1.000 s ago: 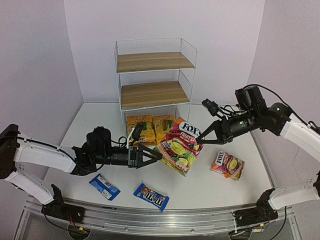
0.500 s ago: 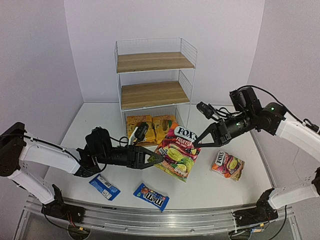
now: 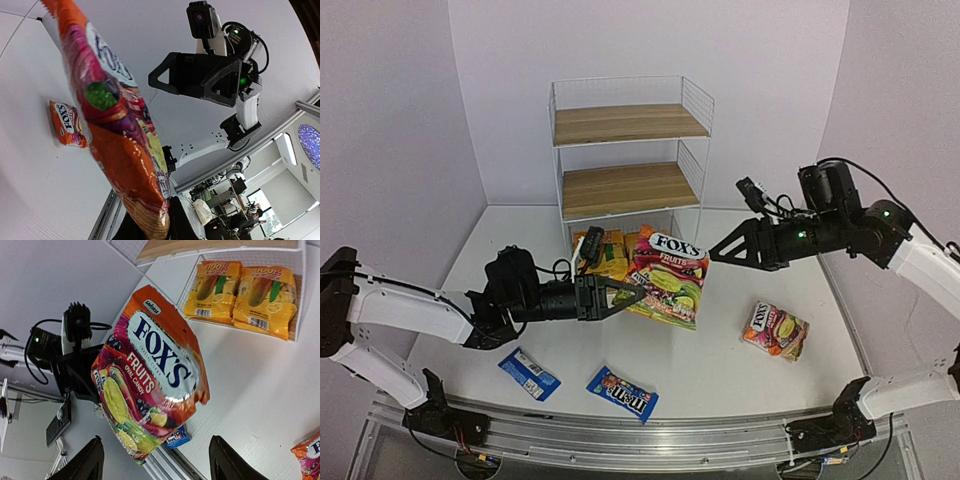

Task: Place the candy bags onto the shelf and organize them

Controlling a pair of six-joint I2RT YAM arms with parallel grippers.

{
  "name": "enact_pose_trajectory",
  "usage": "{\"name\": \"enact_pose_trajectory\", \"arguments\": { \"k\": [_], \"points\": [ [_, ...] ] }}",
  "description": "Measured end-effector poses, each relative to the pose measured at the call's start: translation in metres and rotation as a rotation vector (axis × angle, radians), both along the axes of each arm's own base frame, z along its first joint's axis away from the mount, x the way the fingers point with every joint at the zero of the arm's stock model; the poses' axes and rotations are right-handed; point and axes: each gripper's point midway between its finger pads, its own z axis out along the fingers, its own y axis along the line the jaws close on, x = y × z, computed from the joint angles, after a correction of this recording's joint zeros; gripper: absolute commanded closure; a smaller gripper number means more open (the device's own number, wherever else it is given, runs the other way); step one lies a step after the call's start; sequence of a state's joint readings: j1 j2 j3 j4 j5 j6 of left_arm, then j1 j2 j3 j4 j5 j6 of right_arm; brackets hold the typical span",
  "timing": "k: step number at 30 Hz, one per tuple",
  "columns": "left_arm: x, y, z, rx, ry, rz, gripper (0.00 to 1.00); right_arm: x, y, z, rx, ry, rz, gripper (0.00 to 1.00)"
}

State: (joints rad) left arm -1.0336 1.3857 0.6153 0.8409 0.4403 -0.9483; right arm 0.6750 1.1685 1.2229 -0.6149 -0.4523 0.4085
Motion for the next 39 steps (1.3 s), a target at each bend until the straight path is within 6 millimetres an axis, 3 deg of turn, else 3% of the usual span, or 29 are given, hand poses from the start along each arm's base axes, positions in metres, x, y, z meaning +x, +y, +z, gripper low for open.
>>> {"name": "enact_pose_trajectory", "arguments": {
  "k": [5, 11, 14, 17, 23, 27, 39],
  "points": [
    [0.022, -0.010, 0.021, 0.037, -0.081, 0.090, 1.00, 0.009, -0.027, 0.015, -0.011, -0.103, -0.157, 0.24],
    [0.048, -0.025, 0.066, 0.053, -0.227, 0.193, 1.00, 0.008, -0.059, 0.024, -0.015, -0.192, -0.294, 0.23],
    [0.061, -0.033, 0.077, 0.071, -0.260, 0.235, 1.00, 0.005, -0.071, 0.029, -0.009, -0.223, -0.335, 0.23],
    [0.074, -0.039, 0.072, 0.104, -0.260, 0.277, 1.00, 0.003, -0.079, 0.035, 0.002, -0.249, -0.365, 0.23],
    [0.099, -0.044, 0.038, 0.186, -0.217, 0.374, 1.00, -0.001, -0.089, 0.038, 0.014, -0.269, -0.403, 0.23],
    [0.112, -0.042, 0.028, 0.211, -0.209, 0.423, 1.00, -0.003, -0.092, 0.038, 0.019, -0.275, -0.408, 0.23],
    [0.154, -0.019, 0.040, 0.196, -0.183, 0.547, 1.00, -0.001, -0.103, 0.032, 0.001, -0.292, -0.458, 0.23]
  ]
}}
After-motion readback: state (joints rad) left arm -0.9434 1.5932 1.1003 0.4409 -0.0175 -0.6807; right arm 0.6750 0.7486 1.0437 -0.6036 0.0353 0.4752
